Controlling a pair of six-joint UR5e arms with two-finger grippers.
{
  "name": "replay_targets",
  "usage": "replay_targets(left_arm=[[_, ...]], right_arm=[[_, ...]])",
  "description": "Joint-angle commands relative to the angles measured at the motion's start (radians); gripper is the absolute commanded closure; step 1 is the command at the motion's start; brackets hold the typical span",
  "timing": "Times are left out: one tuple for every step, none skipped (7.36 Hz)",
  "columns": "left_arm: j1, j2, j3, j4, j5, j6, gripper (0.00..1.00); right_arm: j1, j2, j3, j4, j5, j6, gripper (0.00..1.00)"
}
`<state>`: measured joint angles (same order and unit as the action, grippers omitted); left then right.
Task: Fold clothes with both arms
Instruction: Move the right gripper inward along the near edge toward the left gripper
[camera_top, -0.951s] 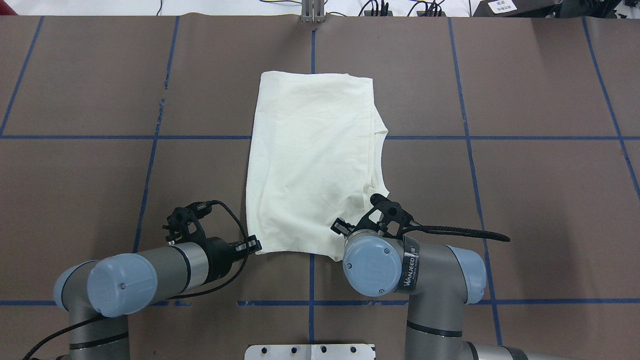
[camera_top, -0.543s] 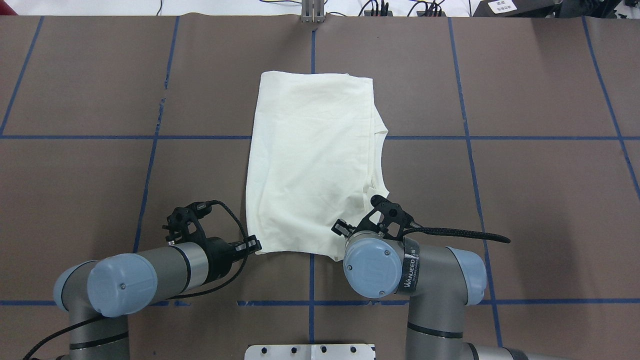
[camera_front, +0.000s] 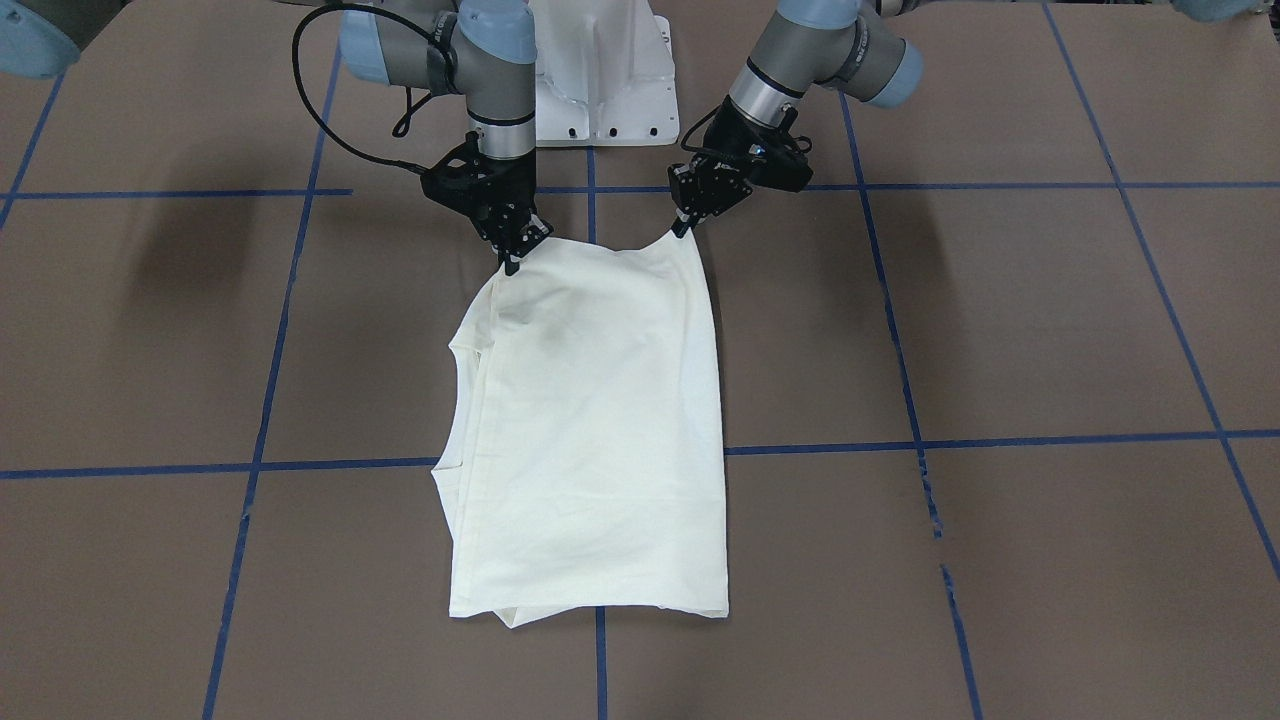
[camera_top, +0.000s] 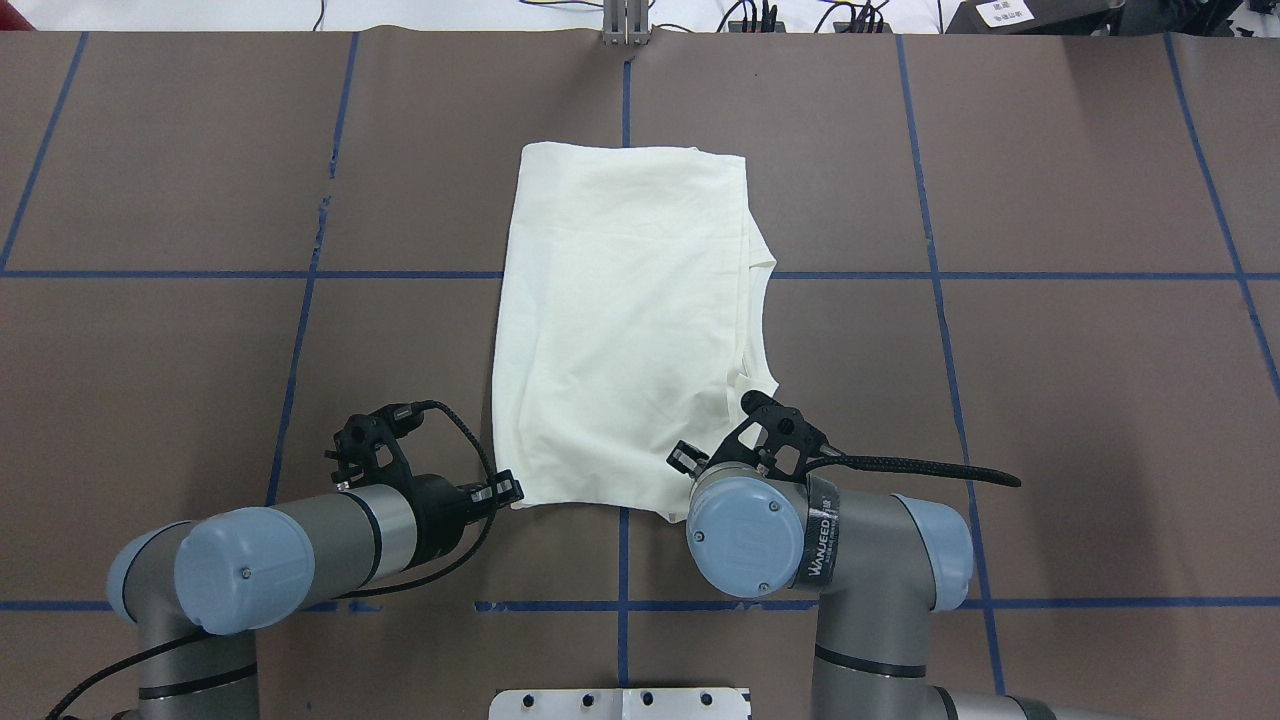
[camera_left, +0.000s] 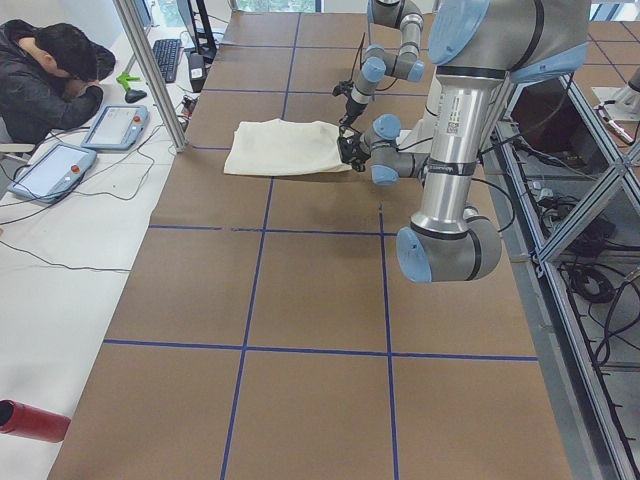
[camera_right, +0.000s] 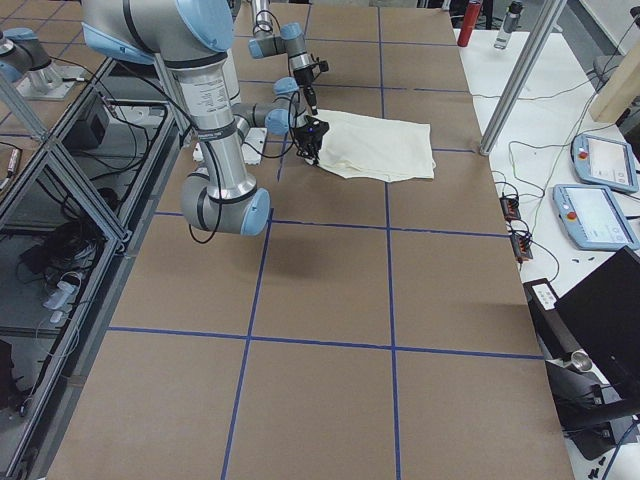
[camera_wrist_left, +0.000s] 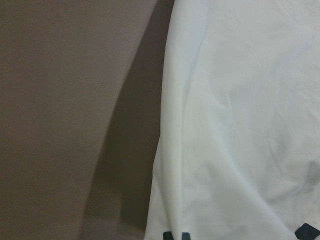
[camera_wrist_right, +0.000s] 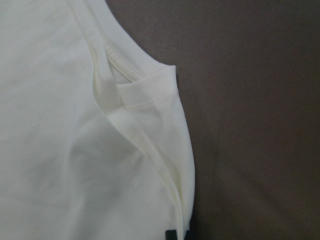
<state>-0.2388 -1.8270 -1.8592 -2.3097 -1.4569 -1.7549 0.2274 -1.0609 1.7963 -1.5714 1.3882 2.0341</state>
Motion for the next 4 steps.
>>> replay_targets(left_arm=[[0.000,0.000,-0.003,0.001,-0.002,0.002,1.00],[-0.005,0.002,-0.035,0.004,-0.006,0.006,1.00],[-0.005,0.038,-0.116,0.030,-0.008,0.006,1.00],[-0.005,0.078,-0.262,0.156,-0.038,0.005,1.00]], right_arm=[[0.009,-0.002,0.035,0.001,0.000,-0.006,1.00],[0.016,-0.025,0.108,-0.001,0.003,-0.015,1.00],[0.018,-0.074,0.224,-0.012,0.011,-0.017,1.00],[0.021,-0.106,0.321,-0.015,0.012,-0.015,1.00]])
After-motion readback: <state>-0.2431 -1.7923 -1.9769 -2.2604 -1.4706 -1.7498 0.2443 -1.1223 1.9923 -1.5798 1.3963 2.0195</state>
